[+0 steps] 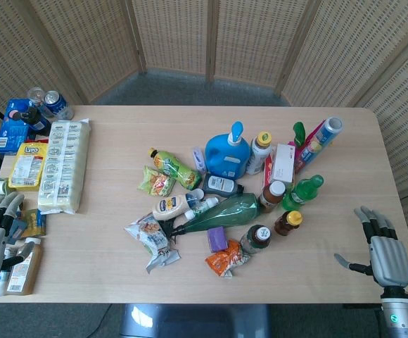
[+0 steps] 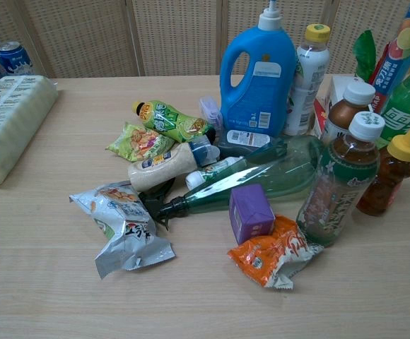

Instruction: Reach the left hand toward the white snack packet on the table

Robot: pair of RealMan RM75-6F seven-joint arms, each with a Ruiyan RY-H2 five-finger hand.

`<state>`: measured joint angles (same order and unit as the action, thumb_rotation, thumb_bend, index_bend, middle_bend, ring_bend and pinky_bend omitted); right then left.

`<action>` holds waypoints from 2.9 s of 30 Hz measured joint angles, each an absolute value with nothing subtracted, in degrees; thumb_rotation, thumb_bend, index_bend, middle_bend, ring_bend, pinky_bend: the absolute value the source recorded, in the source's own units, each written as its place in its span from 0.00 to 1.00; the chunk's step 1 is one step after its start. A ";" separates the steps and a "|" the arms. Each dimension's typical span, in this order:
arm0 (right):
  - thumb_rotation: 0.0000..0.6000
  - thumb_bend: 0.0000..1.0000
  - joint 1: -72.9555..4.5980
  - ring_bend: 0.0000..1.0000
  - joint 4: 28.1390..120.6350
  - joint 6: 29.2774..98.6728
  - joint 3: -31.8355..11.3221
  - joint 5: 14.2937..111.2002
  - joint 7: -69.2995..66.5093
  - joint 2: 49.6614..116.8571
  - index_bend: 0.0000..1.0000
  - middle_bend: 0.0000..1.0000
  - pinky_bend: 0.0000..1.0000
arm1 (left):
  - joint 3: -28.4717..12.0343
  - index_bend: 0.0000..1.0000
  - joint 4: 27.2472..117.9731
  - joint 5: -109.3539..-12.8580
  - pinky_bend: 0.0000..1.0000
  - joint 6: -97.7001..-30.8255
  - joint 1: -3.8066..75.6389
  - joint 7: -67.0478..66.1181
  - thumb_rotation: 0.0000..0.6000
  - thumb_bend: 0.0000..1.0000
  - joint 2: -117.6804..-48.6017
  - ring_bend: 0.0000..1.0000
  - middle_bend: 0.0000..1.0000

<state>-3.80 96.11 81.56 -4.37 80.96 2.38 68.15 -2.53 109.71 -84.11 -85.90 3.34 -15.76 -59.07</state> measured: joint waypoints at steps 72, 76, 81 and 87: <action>0.82 0.04 0.39 0.00 97.37 86.56 -4.65 80.45 -0.66 64.33 0.00 0.00 0.00 | -3.62 0.65 88.37 -89.08 0.51 -69.38 25.70 -2.41 1.00 0.29 -88.02 0.93 0.82; 0.82 0.04 0.25 0.00 96.15 86.34 -4.47 81.10 -1.93 65.42 0.00 0.00 0.00 | -6.07 0.64 95.61 -91.23 0.50 -75.97 24.58 -0.78 1.00 0.28 -81.97 0.92 0.81; 0.82 0.04 -0.20 0.00 94.84 85.80 -4.30 81.84 -2.85 66.93 0.00 0.00 0.00 | -10.36 0.64 103.32 -93.39 0.49 -83.85 23.09 -0.25 1.00 0.27 -75.07 0.91 0.80; 0.82 0.04 -0.42 0.00 94.74 85.55 -4.37 81.81 -2.52 67.34 0.00 0.00 0.00 | -15.50 0.63 108.56 -94.39 0.48 -91.05 21.11 -1.02 1.00 0.27 -69.82 0.90 0.79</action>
<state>-0.42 94.74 85.55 -4.37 81.81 -2.52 67.34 -15.50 108.56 -94.39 -91.05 21.11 -1.02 -69.82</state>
